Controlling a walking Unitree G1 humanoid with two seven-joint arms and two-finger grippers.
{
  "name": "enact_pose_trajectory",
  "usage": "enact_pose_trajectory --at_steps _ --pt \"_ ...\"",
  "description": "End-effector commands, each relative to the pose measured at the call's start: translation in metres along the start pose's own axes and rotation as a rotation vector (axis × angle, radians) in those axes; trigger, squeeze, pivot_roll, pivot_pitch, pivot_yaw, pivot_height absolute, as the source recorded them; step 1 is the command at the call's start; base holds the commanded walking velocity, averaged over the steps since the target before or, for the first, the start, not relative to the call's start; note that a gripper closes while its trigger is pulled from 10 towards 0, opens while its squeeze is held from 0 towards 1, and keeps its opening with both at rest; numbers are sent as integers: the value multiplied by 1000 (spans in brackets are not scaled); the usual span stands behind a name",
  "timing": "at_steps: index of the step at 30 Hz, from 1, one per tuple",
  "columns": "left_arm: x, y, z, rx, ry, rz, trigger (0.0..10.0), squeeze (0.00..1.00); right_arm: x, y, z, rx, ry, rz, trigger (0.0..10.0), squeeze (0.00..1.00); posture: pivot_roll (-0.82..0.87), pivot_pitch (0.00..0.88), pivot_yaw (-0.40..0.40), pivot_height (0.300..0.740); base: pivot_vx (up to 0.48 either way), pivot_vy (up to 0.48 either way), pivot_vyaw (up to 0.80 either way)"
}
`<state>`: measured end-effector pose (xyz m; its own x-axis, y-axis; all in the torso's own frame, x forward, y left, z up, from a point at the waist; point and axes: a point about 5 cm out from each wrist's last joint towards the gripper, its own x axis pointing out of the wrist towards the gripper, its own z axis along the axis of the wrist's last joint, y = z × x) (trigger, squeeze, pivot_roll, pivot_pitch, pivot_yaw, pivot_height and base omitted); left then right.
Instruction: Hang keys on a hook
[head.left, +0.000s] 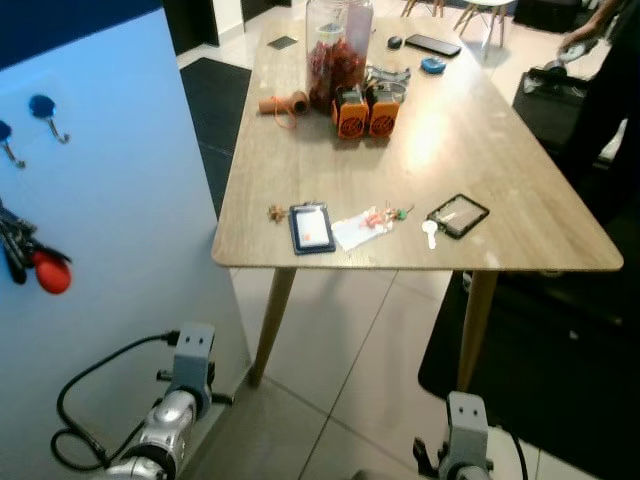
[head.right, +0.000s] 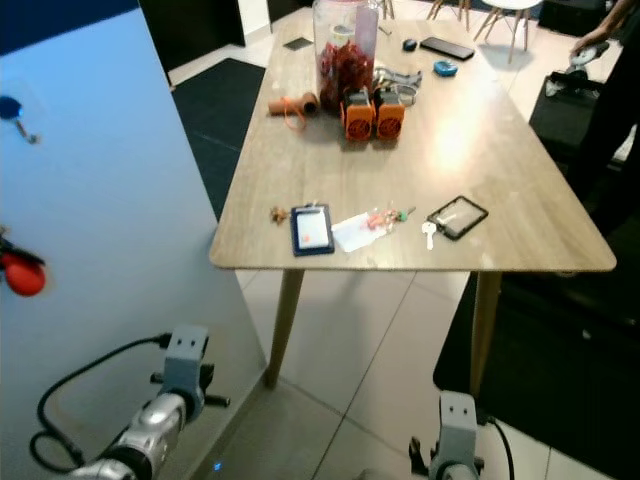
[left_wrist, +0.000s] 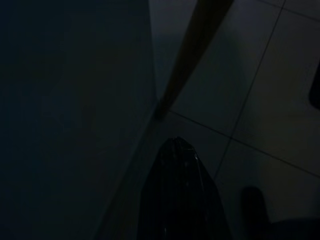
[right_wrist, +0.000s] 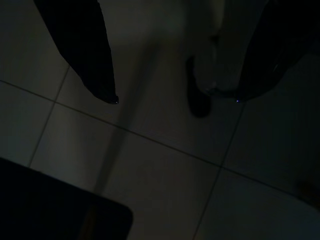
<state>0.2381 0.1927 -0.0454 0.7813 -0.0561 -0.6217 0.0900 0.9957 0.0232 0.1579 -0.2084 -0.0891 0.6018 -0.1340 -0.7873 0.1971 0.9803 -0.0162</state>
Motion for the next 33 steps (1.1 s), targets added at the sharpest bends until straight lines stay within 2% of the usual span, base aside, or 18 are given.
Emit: enact_pose_trajectory --at_steps 1,14,33 --pt "-2 -1 -9 -9 25 -1 10000 0 -1 2 -4 -9 12 8 10000 0 57 78 1 740 0 -334 0" --pt "1 -6 -2 3 14 -17 10000 0 -2 0 -5 -2 12 -1 10000 0 51 73 17 740 0 -26 0" --pt "3 -7 3 19 18 -19 10000 0 -2 0 -7 11 13 -8 10000 0 49 71 27 740 0 -450 0"
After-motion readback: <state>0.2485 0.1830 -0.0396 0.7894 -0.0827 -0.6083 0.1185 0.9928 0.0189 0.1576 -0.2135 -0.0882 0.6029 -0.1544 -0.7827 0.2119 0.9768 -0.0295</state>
